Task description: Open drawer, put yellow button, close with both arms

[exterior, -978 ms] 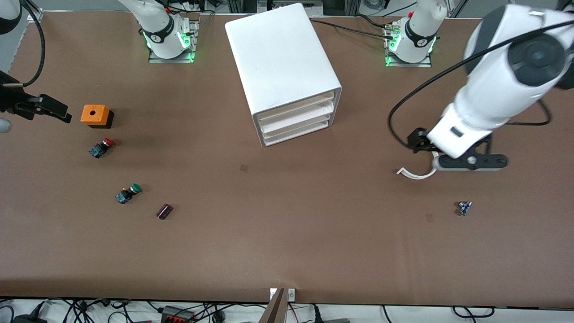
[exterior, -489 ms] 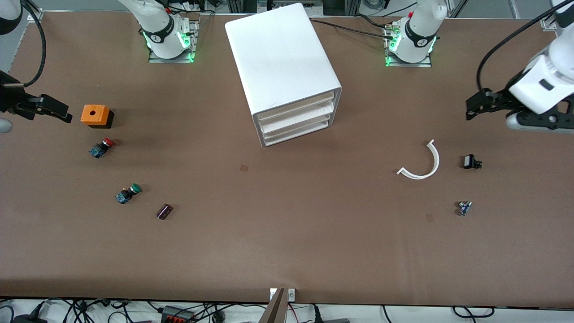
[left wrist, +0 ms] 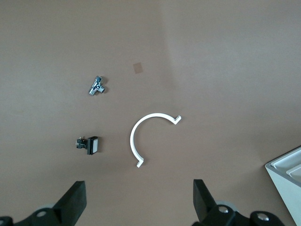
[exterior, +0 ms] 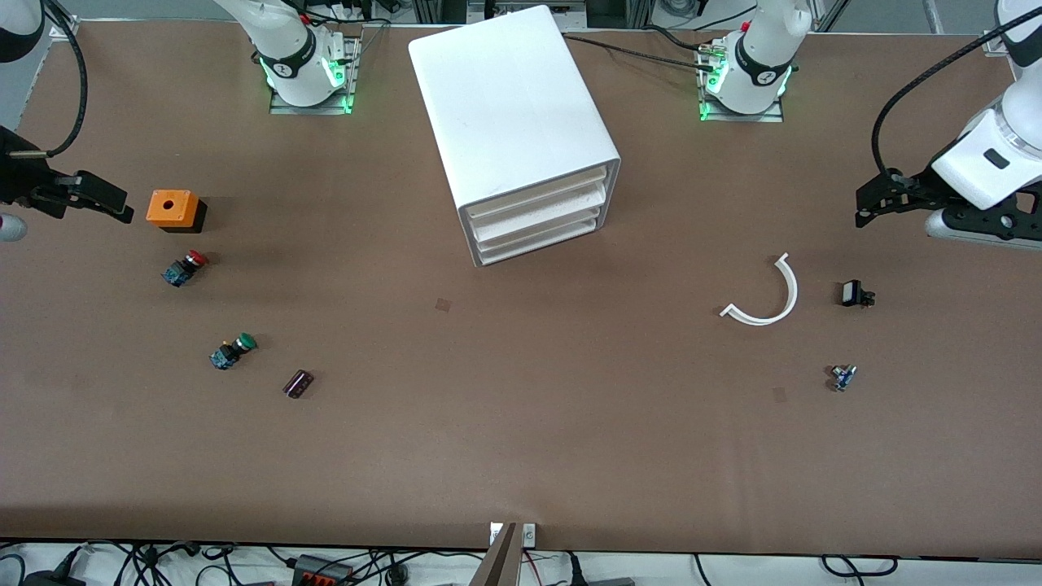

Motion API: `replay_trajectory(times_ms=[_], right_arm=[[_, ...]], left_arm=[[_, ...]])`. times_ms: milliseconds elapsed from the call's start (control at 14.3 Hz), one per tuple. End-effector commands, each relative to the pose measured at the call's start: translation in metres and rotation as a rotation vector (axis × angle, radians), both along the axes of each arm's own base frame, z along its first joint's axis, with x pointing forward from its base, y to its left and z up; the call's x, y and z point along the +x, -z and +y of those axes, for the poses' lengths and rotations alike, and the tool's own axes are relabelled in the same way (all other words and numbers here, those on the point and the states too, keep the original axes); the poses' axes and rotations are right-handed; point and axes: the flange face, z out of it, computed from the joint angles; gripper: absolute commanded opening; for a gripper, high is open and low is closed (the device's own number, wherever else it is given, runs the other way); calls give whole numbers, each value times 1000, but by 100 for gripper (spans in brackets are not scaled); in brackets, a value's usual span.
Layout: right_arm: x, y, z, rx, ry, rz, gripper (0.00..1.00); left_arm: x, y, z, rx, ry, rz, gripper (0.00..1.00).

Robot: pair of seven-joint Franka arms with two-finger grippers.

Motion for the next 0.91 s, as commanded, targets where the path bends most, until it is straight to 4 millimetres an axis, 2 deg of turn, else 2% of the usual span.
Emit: replay_trajectory(times_ms=[0, 279, 838], right_arm=[[-7, -2, 2, -7, -12, -19, 100], [-7, 0, 2, -10, -21, -10, 100], [-6, -1, 2, -12, -9, -21, 100]], left_arm=[[-12, -11, -3, -6, 29, -30, 100], [-9, -10, -10, -6, 32, -29, 100], [-8, -10, -8, -6, 31, -27, 100]])
